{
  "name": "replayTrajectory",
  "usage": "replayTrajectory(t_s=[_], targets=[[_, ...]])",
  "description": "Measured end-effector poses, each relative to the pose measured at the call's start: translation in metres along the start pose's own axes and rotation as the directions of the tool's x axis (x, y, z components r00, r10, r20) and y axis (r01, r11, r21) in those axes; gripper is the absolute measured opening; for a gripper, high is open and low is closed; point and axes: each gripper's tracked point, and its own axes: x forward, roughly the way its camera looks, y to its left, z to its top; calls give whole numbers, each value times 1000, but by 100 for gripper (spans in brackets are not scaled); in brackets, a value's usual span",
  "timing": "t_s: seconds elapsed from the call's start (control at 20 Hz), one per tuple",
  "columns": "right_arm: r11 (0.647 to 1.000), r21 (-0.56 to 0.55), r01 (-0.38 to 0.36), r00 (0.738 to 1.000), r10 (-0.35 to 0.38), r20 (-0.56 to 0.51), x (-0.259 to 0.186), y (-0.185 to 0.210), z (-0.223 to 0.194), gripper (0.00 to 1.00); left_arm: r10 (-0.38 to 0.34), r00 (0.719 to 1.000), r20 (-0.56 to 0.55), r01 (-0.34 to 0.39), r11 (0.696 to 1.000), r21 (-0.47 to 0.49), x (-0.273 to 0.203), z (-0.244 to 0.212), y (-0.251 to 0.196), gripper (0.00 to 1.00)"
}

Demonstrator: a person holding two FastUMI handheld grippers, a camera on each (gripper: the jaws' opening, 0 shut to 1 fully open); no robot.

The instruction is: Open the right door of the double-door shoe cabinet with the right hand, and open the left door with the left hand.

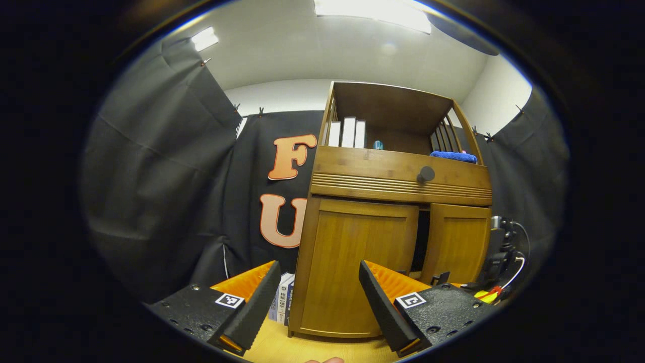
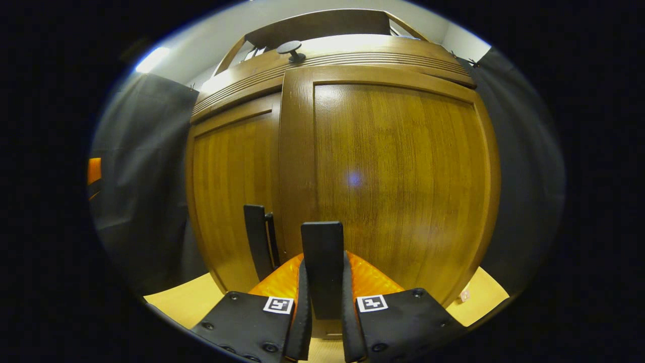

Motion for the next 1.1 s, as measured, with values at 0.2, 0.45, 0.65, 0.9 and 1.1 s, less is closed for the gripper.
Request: replayTrajectory(t_s=[0.2,0.45,0.65,0.9,1.1], targets=[[999,28,-33,999,33,-13,-22,1,0,33,-11,1000,-10,11,1000,2,3,-4,-7,94],[999,38,-16,1000,17,-24,-61,-13,-8,33,-55,999,-2,55,998,-20,12,-8,-30,91],[998,55,8,1000,-7,-18,-79,-21,-7,36,-111,994,-19,111,993,-32,17,-18,-53,92],[998,18,59,998,-59,-8,-91,-37,-6,32,-163,986,-28,161,986,-43,22,-25,-74,94],[996,20,86,996,-86,6,-105,-50,-3,36,-177,984,-19,176,983,-58,25,-27,-82,94]])
